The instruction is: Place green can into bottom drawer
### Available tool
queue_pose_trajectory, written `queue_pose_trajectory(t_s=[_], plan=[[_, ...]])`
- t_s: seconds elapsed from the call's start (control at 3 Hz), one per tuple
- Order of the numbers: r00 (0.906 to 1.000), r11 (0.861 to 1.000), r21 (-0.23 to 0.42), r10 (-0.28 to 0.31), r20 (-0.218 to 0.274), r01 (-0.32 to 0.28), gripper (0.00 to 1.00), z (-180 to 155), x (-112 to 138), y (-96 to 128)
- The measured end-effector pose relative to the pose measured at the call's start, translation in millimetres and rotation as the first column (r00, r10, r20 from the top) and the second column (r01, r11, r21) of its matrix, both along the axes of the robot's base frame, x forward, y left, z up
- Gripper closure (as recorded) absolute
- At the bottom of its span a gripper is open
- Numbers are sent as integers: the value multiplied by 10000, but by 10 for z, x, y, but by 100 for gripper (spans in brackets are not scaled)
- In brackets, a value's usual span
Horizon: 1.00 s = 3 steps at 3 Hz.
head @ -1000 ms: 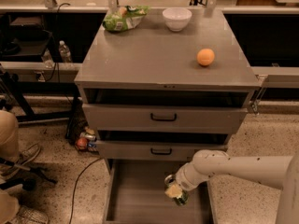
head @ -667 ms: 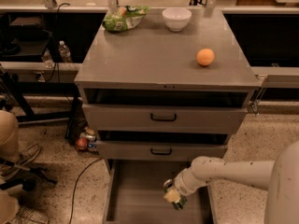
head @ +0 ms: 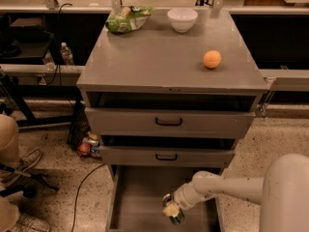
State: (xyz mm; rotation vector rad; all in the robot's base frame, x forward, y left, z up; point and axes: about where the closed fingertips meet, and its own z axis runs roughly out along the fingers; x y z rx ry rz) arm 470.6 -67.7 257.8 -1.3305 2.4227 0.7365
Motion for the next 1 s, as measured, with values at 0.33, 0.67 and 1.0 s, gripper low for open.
queue_pose_trajectory(t_s=[0.33, 0.67, 1.0], plan=[[9998, 9993, 385, 33, -199, -25, 100, -291, -32, 160], [9996, 9994, 352, 6, -281, 3, 100, -453, -35, 268], [9999, 9988, 482, -1, -131, 8, 100, -709, 20, 506]])
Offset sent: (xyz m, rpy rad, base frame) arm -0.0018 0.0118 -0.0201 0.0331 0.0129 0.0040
